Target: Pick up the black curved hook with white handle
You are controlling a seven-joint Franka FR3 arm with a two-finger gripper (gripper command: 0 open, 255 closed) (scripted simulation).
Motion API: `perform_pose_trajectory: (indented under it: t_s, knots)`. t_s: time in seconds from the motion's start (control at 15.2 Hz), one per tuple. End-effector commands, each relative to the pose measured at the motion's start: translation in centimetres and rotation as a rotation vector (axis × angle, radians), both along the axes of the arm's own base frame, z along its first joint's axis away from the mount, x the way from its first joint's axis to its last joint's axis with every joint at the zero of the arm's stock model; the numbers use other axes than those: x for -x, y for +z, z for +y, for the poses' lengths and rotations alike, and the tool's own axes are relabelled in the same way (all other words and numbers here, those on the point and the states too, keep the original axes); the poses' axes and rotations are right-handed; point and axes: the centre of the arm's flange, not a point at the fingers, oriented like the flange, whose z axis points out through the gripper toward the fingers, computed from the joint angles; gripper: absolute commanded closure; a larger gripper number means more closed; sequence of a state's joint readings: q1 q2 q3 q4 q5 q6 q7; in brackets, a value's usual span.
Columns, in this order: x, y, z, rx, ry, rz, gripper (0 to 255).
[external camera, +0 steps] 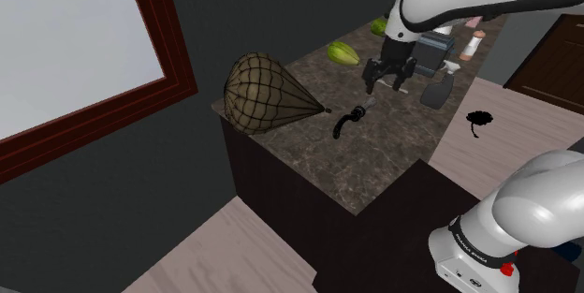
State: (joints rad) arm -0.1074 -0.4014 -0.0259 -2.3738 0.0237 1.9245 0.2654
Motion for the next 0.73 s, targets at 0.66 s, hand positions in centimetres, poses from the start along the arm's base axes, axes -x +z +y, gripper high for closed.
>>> perform_pose_trajectory:
  t_s: [0.66]
  knots:
    - [-8.9,-11.7,-7.3,-0.014,-0.336,0.033,0]
